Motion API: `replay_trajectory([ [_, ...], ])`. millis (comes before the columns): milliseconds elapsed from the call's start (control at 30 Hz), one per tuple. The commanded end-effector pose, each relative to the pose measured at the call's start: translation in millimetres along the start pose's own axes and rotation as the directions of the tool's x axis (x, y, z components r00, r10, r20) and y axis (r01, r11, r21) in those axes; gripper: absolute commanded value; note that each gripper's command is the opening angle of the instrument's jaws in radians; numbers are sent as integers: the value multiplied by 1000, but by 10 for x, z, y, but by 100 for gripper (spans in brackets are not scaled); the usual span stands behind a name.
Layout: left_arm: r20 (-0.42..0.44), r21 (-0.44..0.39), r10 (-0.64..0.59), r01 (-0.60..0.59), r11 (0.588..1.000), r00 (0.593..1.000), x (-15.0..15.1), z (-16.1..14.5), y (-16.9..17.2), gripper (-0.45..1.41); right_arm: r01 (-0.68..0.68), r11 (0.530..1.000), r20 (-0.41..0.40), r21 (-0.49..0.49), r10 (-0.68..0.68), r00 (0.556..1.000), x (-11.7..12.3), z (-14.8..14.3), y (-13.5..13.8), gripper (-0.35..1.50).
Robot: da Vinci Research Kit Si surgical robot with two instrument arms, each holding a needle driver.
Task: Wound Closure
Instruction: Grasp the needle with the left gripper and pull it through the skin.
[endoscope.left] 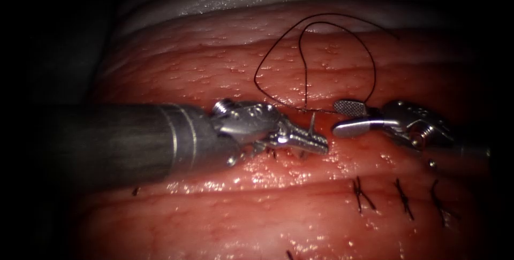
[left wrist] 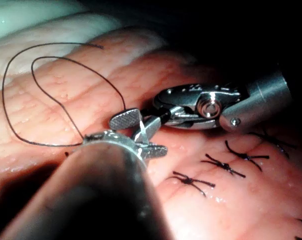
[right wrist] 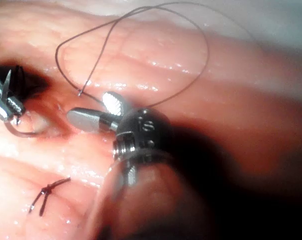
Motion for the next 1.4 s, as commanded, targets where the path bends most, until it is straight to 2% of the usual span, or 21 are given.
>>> replay_trajectory([
  [33, 14, -43, -83, 84, 996, 996, 4, 5, -1, -45, 2, 1000, 2, 1, -2, 1000, -6, 8, 1, 31],
  [267, 73, -109, -184, 191, 976, 980, 9, 0, 19, -45, -22, 1000, 8, -3, 22, 1000, -11, 8, 1, 14],
  [400, 90, -141, -188, 200, 970, 978, 16, -6, 36, -45, -30, 1000, 16, 4, 30, 999, -15, 6, -2, 14],
  [500, 72, -184, 12, 1, 983, 997, 24, -10, 49, -45, -28, 1000, 20, 15, 28, 999, -17, 5, -5, 14],
  [533, 56, -171, 94, -83, 982, 994, 27, -11, 53, -45, -28, 999, 21, 18, 27, 999, -18, 4, -6, 14],
  [600, 35, -133, 228, -222, 966, 973, 33, -14, 62, -45, -27, 999, 23, 25, 26, 999, -20, 3, -9, 12],
  [667, 30, -112, 308, -303, 946, 951, 38, -17, 69, -45, -26, 999, 26, 24, 25, 999, -21, 2, -12, 6],
  [733, 14, -47, 493, -492, 870, 870, 51, -23, 81, -45, -19, 1000, 48, 13, 19, 999, -25, 2, -13, -8],
  [767, 10, -25, 547, -546, 837, 837, 55, -25, 85, -45, -16, 1000, 55, 10, 15, 998, -28, 3, -13, -8],
  [800, 10, -25, 547, -546, 837, 837, 55, -25, 85, -45, -16, 1000, 55, 10, 15, 998, -28, 3, -13, -8],
  [833, 9, 6, 636, -636, 772, 772, 62, -29, 90, -45, -11, 1000, 58, 7, 10, 998, -32, 3, -12, -10],
  [867, 4, 25, 682, -682, 731, 731, 66, -32, 94, -45, -7, 1000, 62, 5, 7, 998, -35, 4, -11, -11],
  [900, 0, 36, 702, -702, 711, 712, 69, -35, 96, -45, -3, 1000, 69, 2, 3, 998, -38, 4, -10, -13],
  [933, -5, 54, 748, -747, 663, 663, 77, -41, 100, -45, 4, 1000, 83, -5, -4, 997, -43, 5, -8, -16],
  [967, -5, 54, 748, -747, 663, 663, 77, -41, 100, -45, 4, 1000, 83, -5, -4, 997, -43, 5, -8, -16],
  [1000, 16, 97, 793, -791, 604, 608, 91, -54, 104, -45, 10, 1000, 87, -6, -10, 996, -47, 6, -5, -20],
  [1033, 23, 114, 808, -805, 583, 589, 96, -59, 104, -45, 12, 1000, 86, -6, -11, 996, -49, 6, -4, -20],
  [1100, 72, 178, 847, -842, 509, 527, 116, -75, 106, -45, 17, 1000, 90, -8, -16, 996, -53, 6, -2, -21],
  [1133, 72, 178, 847, -842, 509, 527, 116, -75, 106, -45, 17, 1000, 90, -8, -16, 996, -53, 6, -2, -21],
  [1300, 79, 220, 873, -863, 455, 481, 154, -93, 107, -45, 17, 1000, 95, -12, -16, 995, -53, 8, -2, -28],
  [1400, 79, 232, 876, -863, 448, 476, 163, -97, 107, -45, 17, 1000, 94, -12, -16, 995, -53, 9, -3, -28],
])
